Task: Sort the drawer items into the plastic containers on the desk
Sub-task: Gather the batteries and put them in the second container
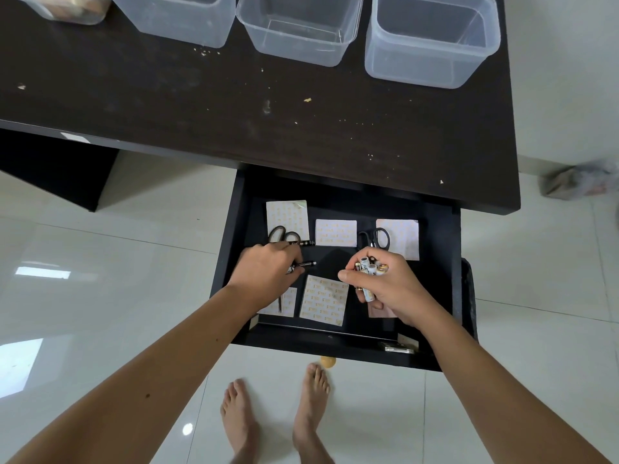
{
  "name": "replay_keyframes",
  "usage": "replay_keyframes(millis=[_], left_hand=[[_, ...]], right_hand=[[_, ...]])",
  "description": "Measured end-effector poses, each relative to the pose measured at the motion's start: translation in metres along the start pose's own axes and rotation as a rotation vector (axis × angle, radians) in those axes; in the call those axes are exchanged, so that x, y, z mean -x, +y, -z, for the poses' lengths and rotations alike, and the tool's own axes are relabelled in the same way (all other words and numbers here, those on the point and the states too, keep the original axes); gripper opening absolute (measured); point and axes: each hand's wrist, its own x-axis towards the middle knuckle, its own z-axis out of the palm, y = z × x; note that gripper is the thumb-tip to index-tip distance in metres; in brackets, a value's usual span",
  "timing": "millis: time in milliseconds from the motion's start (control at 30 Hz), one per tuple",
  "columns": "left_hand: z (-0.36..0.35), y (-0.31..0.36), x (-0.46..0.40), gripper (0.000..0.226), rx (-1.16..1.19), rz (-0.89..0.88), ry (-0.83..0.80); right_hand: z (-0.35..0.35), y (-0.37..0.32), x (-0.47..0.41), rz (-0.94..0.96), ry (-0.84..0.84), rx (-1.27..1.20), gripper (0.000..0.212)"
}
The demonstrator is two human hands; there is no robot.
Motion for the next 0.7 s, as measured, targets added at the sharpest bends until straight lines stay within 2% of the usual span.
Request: replay_keyframes(millis=[200, 367, 500, 600, 700], left_hand=[[0.025, 0.005, 0.014, 0.014, 0.560, 0.244, 0.049], [0.059, -0.004, 0.028, 0.016, 0.680, 0.225, 0.127], [0.078, -0.026, 0.036, 0.023, 0.826, 0.246, 0.154], [0.082, -0.042, 0.041, 0.035, 0.859, 0.227, 0.159], [0.078, -0.050, 0.044, 0.036, 0.873, 0.242, 0.152]], right_hand=[[-0.014, -0.011, -0.018, 0.033, -0.008, -0.015, 0.012], [-0.032, -0.019, -0.040, 0.106, 0.056, 0.254, 0.014], [-0.046, -0.015, -0.048, 0.283, 0.098, 0.552, 0.022], [-0.056, -0.016, -0.053, 0.349, 0.105, 0.661, 0.026], [-0.064, -0.016, -0.056, 0.361, 0.187, 0.722, 0.025]])
